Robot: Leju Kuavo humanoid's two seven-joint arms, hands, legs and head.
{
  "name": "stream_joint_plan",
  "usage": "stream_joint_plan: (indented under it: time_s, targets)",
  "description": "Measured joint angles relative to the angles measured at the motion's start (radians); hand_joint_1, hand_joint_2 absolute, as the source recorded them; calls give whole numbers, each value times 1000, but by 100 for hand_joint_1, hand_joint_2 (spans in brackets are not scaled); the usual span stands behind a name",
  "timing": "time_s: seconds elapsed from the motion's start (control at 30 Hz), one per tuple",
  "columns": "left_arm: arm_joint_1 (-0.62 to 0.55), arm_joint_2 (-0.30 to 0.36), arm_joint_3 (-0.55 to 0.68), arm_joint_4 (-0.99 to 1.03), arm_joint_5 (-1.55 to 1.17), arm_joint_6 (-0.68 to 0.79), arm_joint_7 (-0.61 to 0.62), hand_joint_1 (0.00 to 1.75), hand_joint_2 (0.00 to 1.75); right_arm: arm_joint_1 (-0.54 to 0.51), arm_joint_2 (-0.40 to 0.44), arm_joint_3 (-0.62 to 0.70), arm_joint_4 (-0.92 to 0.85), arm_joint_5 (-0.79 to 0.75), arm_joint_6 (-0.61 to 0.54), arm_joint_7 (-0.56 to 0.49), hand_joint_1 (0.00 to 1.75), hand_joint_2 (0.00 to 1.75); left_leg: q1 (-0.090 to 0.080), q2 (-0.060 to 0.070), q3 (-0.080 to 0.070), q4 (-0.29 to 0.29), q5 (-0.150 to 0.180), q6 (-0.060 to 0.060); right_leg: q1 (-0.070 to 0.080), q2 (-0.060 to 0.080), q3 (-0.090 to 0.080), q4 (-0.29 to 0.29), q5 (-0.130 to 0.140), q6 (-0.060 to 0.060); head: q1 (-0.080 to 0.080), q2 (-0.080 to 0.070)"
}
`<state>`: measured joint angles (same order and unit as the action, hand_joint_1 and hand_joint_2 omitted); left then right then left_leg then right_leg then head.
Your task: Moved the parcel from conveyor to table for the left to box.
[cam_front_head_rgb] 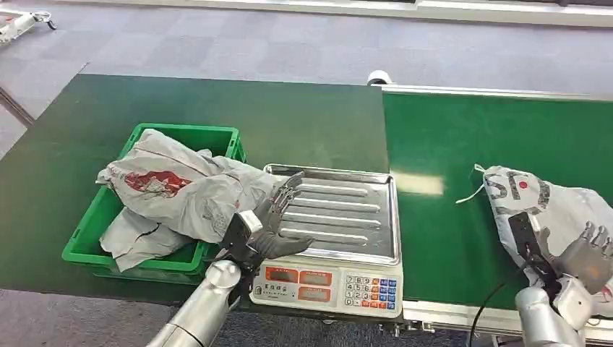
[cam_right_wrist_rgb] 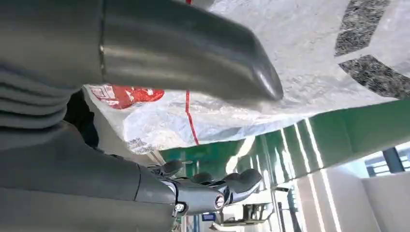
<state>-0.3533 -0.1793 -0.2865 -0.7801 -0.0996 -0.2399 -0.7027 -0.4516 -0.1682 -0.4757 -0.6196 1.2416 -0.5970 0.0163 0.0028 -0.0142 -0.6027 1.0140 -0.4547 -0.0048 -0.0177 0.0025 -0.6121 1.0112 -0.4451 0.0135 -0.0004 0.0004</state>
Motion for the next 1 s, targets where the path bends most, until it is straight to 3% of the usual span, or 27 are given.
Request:
stream_joint_plan:
  time_s: [0.47, 0.9, 0.93, 1.0]
  targets:
    - [-1, -3, 11, 7, -10, -11, 0, 0, 175, -29, -20, -1, 95, 51, 35, 81, 0, 175, 0, 0, 0, 0, 0, 0, 0, 0, 0, 0, 0, 0, 0, 0]
    - [-2, -4, 18, 13, -25, -13, 0, 0, 175, -44, -34, -3, 150, 60, 208, 143, 0, 175, 0, 0, 0, 0, 0, 0, 0, 0, 0, 0, 0, 0, 0, 0]
    - [-2, -4, 19, 13, -25, -13, 0, 0, 175, -47, -34, -3, 153, 62, 212, 145, 0, 0, 0, 0, 0, 0, 0, 0, 0, 0, 0, 0, 0, 0, 0, 0]
    - [-2, -4, 25, 13, -26, -13, 0, 0, 175, -55, -35, -3, 161, 68, 225, 148, 0, 0, 0, 0, 0, 0, 0, 0, 0, 0, 0, 0, 0, 0, 0, 0]
